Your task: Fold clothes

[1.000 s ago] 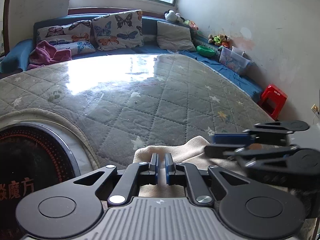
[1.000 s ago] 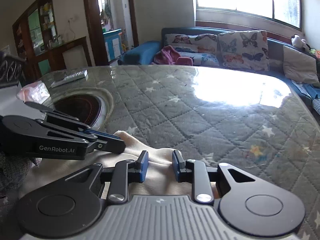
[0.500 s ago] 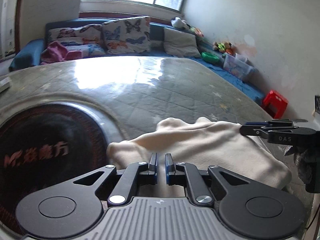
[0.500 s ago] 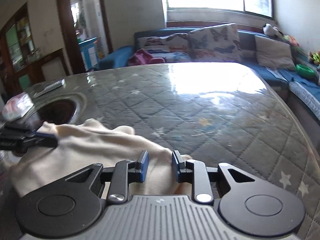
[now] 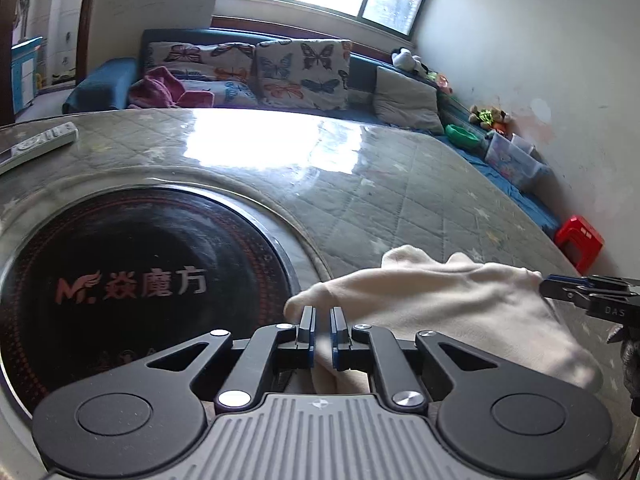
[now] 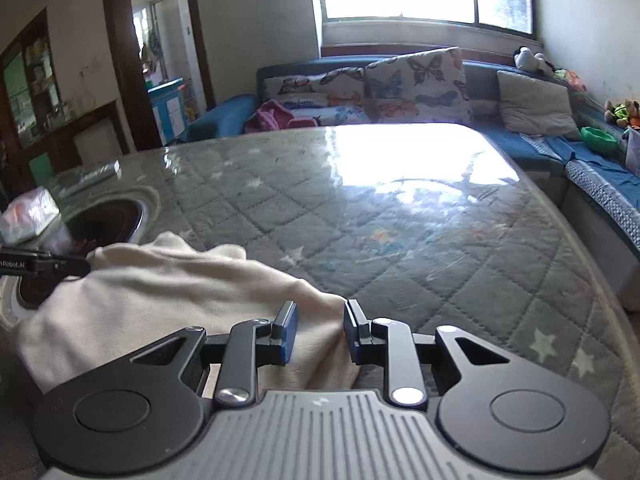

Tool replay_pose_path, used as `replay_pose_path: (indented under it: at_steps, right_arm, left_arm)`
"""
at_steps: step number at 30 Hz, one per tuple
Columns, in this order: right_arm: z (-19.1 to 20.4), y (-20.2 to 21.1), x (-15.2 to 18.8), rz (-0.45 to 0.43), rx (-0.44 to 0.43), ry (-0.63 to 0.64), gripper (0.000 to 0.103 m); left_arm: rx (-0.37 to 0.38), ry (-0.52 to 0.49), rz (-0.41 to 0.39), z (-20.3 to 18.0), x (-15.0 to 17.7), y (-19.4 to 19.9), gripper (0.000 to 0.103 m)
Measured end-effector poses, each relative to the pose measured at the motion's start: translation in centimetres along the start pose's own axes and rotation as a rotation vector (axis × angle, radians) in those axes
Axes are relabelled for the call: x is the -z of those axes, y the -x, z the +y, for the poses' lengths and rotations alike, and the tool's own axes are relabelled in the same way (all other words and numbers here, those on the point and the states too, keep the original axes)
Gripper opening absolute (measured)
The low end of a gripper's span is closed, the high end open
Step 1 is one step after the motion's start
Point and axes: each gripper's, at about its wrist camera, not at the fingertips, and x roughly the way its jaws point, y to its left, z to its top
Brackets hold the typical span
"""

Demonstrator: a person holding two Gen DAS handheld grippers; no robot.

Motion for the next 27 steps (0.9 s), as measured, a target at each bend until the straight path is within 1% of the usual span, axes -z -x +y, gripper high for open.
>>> replay_pose_path:
  at_steps: [3,5,9,11,13,18,20,23,27]
  right_arm:
    - [-0.2,1.1,-0.4,-0.025,0.017,0.010,0.025]
    - [-0.3,1.6,-0.5,-0.034,0.031,0.010,0.025]
    - [0.2,1.6,0.1,-0.011,0.032,0.035,0.025]
    - [0.6,1.7,0.8,0.003,0.050,0.062,0.025]
    - [1.2,2.0,1.6,0.009,0.070,0.091,0.025]
    - [2.8,4.2,2.3,-0.024,0.033,0.119,0.025]
    - [3.8,4.6,3.0,-0.023,0.030,0.155,0.025]
    - [4.5,4.4,4.3,0.001,0.052,0.195,0.025]
    - [4.1,4.8,4.9,0.003,0.056,0.186,0.025]
  left_arm:
    - [0.004,0.001,-0.024,-0.3,-0.2,0.8,0.009]
    - [0.022,0.007,-0.030,-0.5,-0.3,0.8,0.009]
    - [0.021,-0.014,-0.011,-1.3,-0.2,0.3,0.009]
    - [0.046,-0.018,-0.015,-1.7,0.2,0.9,0.009]
    - [0.066,-0.044,-0.022,-2.5,0.7,1.7,0.009]
    - [0.110,-0.100,-0.015,-4.1,2.4,3.1,0.009]
    - [0.109,-0.108,-0.006,-4.4,3.0,3.1,0.009]
    - [0.087,-0.118,0.008,-4.4,4.1,3.0,0.009]
    - [0.076,-0.101,0.012,-3.8,4.4,3.3,0.009]
